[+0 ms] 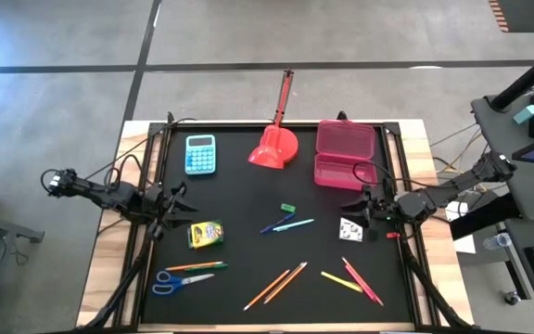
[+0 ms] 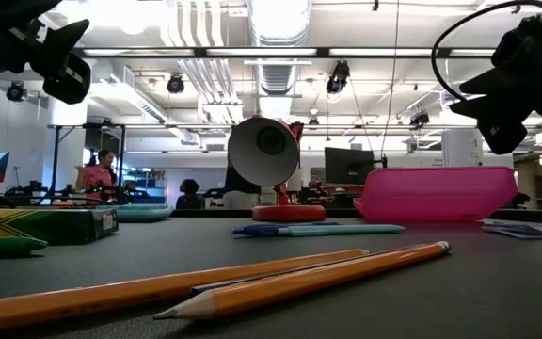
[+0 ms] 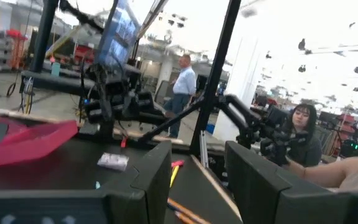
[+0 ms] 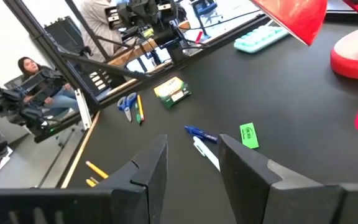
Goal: Pack school essentials
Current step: Put the light blue pen into the pink supply box
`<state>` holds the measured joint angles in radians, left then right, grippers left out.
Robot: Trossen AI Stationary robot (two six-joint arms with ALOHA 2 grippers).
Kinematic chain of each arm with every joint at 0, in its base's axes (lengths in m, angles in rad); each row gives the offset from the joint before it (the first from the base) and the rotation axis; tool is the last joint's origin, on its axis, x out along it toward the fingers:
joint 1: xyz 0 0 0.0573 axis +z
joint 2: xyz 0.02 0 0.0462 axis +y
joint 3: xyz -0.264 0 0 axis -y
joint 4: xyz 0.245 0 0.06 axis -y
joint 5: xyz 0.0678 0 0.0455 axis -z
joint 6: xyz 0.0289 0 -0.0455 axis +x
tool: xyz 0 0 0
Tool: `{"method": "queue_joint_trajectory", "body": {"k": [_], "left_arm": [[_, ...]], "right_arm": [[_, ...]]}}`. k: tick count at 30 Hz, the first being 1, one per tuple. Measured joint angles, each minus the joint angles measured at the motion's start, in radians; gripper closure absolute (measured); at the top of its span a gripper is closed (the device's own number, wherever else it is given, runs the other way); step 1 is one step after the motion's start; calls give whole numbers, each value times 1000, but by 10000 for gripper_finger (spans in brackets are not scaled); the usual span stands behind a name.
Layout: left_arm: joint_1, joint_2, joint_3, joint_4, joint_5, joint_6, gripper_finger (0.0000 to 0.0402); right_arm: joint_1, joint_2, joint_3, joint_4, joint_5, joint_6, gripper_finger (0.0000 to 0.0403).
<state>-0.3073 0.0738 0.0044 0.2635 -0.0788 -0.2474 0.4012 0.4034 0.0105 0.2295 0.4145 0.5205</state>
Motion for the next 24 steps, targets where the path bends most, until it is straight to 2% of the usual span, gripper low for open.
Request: {"method": "queue_joint_trajectory", "body": {"k": [3,6,10,14,19,24], "left_arm": [[0,0,0,21,-14,4,268],[0,0,0,13,-78,-3,268],[0,19,0,5,-93,-110,268],[0,54,0,28,-111,-137,268],[0,99,0,65,-214,-137,268],[0,153,0,69,-201,-139,268]], "right_arm": [[0,0,0,0,4,0,273],[0,0,0,0,4,0,273],[0,-2,0,0,5,0,273],[0,-1,3,21,5,-4,273],[0,11,79,2,5,-90,273],[0,57,188,-113,5,-128,273]]}}
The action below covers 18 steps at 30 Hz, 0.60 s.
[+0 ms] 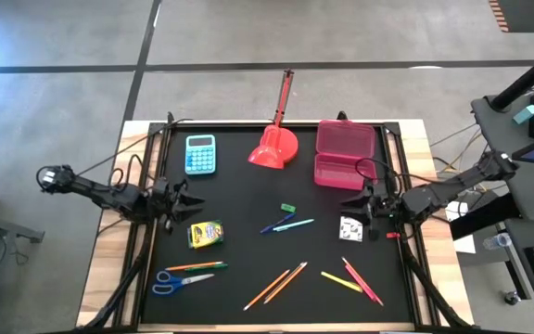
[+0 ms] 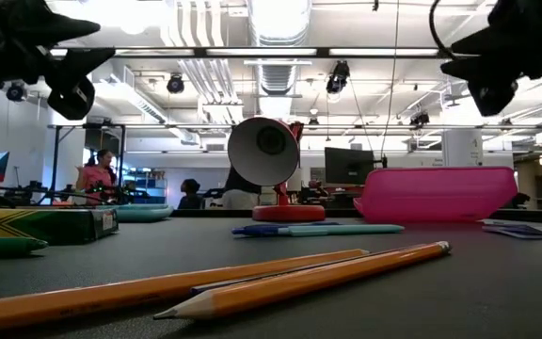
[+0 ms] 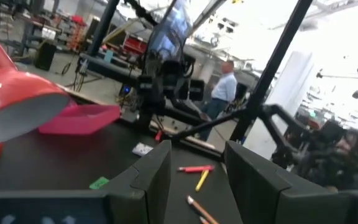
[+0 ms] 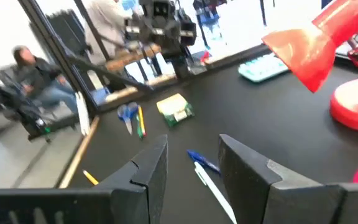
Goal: Pack school essentials
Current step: Put the light blue pen into the pink supply box
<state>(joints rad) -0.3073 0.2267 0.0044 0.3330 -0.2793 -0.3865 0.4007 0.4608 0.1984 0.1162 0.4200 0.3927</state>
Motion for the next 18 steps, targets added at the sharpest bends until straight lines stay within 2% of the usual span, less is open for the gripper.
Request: {"method": "queue_joint_trajectory", "body": {"k": [10,14,18], "left_arm": [[0,90,0,154,-16,120,268],[0,123,0,202,-17,135,268],[0,162,0,207,-12,109,268]], "right_arm": [[0,185,195,-247,1,96,273],[0,289,246,-279,-2,126,264],[0,397,297,-266,-1,131,236]]}}
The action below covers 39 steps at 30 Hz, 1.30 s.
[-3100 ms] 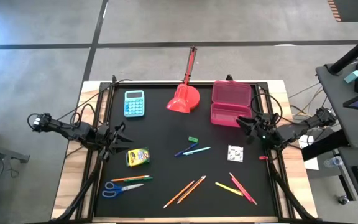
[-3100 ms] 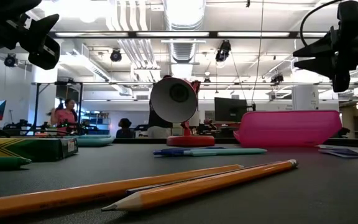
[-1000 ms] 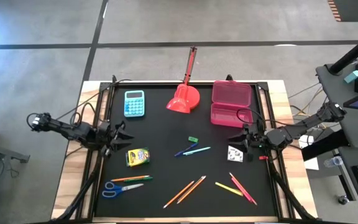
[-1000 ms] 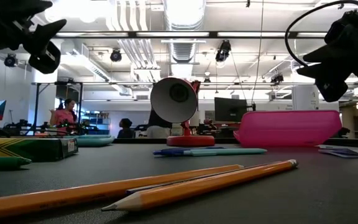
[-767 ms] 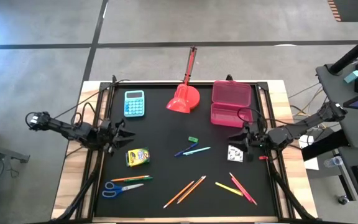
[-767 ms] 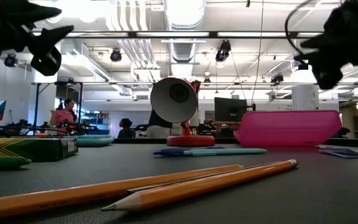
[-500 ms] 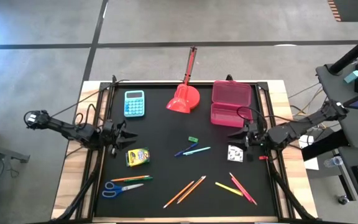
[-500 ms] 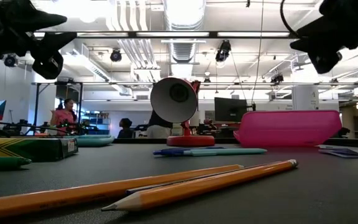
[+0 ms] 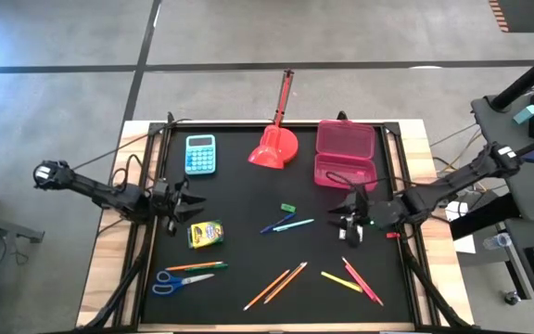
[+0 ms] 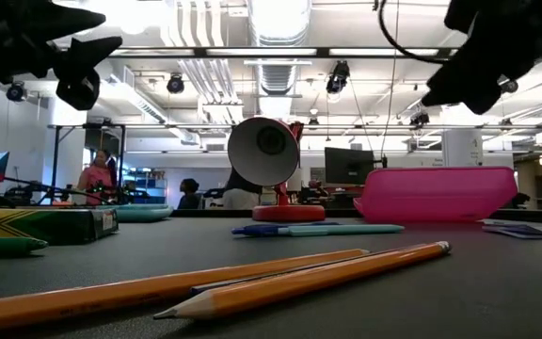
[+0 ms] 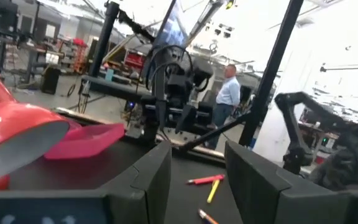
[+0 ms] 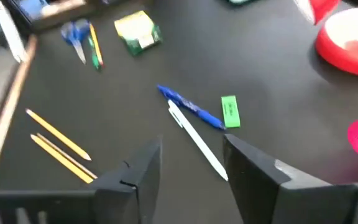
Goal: Pack school essentials
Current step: Put the light blue pen into the pink supply box
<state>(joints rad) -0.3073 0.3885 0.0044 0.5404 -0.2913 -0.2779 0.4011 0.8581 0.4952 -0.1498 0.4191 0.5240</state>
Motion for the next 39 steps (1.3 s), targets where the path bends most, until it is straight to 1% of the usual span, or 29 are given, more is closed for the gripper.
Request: {"method": "queue_joint_trajectory", "body": {"k": [5,8,10,17,28,32,36,39], "left_arm": [[0,59,9,9,2,-5,268],[0,105,51,12,2,-4,268],[0,149,74,9,2,-3,268],[0,304,150,15,3,-3,268],[0,536,225,108,-2,-5,268],[0,590,251,108,-2,-5,268],[0,626,279,108,-2,-6,268],[0,640,291,107,-2,-6,268]], "right_arm": [[0,129,84,-80,0,-11,200],[0,203,134,-157,-1,-15,194],[0,250,157,-175,-1,-39,194],[-3,402,219,-177,0,-176,206],[-62,582,257,-160,0,-256,229],[-101,618,266,-141,0,-275,236],[-143,648,266,-74,-8,-312,244],[-174,672,267,-16,-57,-342,248]]}}
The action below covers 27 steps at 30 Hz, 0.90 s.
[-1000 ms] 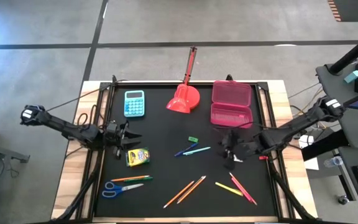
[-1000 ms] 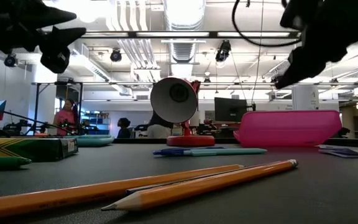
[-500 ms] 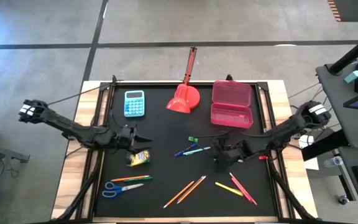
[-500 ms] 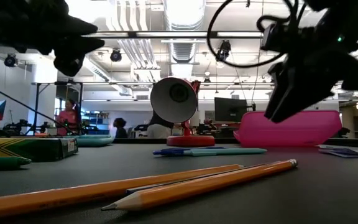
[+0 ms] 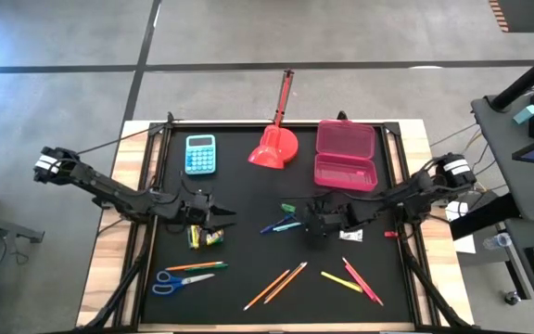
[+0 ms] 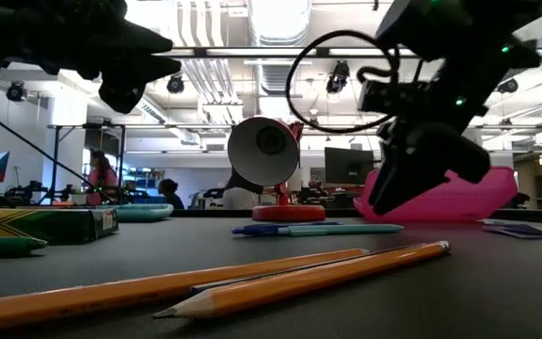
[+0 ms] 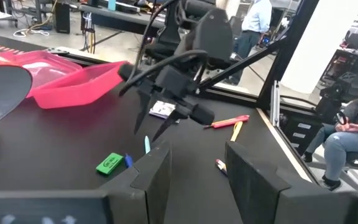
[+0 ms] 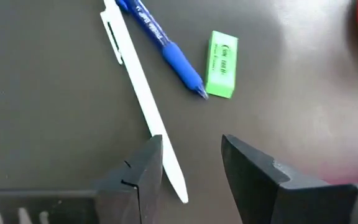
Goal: Pack school essentials
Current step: Put the light blue pen into the pink supply box
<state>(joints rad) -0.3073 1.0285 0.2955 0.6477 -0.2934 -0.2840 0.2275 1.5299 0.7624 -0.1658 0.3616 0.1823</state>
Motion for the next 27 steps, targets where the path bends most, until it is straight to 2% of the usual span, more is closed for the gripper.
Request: {"method": "queue_joint_trajectory", "body": {"k": [4,14,27], "left_arm": [[0,6,3,1,0,-1,268],[0,2,1,3,0,-1,268],[0,2,1,3,0,0,268]], "right_arm": [[-29,40,0,65,-83,-26,253],[-45,99,2,101,-104,-45,274],[-60,99,2,101,-182,-3,358]]}}
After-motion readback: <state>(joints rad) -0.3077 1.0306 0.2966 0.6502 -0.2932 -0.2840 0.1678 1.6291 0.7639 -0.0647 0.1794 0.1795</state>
